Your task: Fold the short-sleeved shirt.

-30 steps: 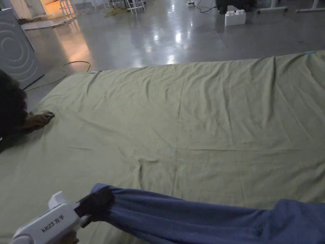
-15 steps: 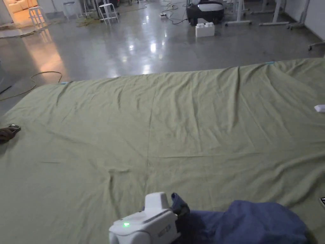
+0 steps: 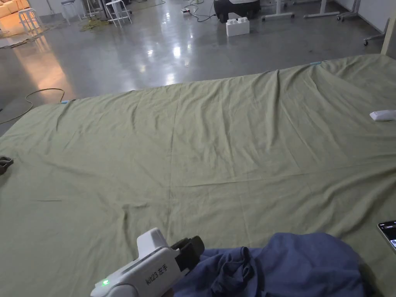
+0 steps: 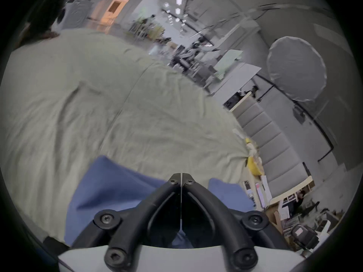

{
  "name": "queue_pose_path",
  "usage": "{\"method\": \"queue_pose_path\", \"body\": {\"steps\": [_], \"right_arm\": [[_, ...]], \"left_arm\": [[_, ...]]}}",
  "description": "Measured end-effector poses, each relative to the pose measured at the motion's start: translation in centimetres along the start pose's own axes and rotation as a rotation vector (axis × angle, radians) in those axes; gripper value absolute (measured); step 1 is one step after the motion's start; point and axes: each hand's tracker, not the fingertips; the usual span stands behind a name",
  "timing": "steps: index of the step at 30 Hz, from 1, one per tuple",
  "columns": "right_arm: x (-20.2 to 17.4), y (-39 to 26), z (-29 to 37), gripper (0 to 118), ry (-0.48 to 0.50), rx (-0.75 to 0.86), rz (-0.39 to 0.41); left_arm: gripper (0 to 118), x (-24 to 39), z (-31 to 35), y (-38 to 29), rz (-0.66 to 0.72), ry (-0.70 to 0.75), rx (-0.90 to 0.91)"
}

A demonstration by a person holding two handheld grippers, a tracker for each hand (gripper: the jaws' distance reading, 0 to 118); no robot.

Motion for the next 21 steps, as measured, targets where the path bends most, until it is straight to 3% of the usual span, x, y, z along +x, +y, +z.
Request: {"method": "queue_pose_path", "body": {"steps": [3, 6, 12, 13, 16, 21], "right_arm": [[-0.4, -0.2, 0.1, 0, 0.000, -0.008, 0.012], [-1.0, -0.1, 0.2, 0, -0.002, -0.025, 0.024], [-1.4, -0.3, -0.7, 0, 0.013, -0.037, 0.024], [-1.4, -0.3, -0.9, 0, 0.015, -0.041, 0.026], [-1.6, -0.3, -1.0, 0, 0.022, -0.048, 0.031], [-1.5, -0.8, -1.5, 0, 0.032, -0.072, 0.032]], "left_arm": [[0, -0.1, -3.5, -2.8, 0.056, -0.127, -0.145], [0, 1.1, -7.2, -5.9, 0.024, -0.089, -0.291], [3, 1.5, -5.7, -3.6, -0.002, -0.106, -0.290], [17, 1.0, -4.3, -2.5, -0.037, -0.100, -0.220], [83, -2.2, -0.6, 0.8, 0.029, -0.111, -0.125], [87, -9.3, 3.4, 3.1, 0.215, -0.055, -0.058]]}}
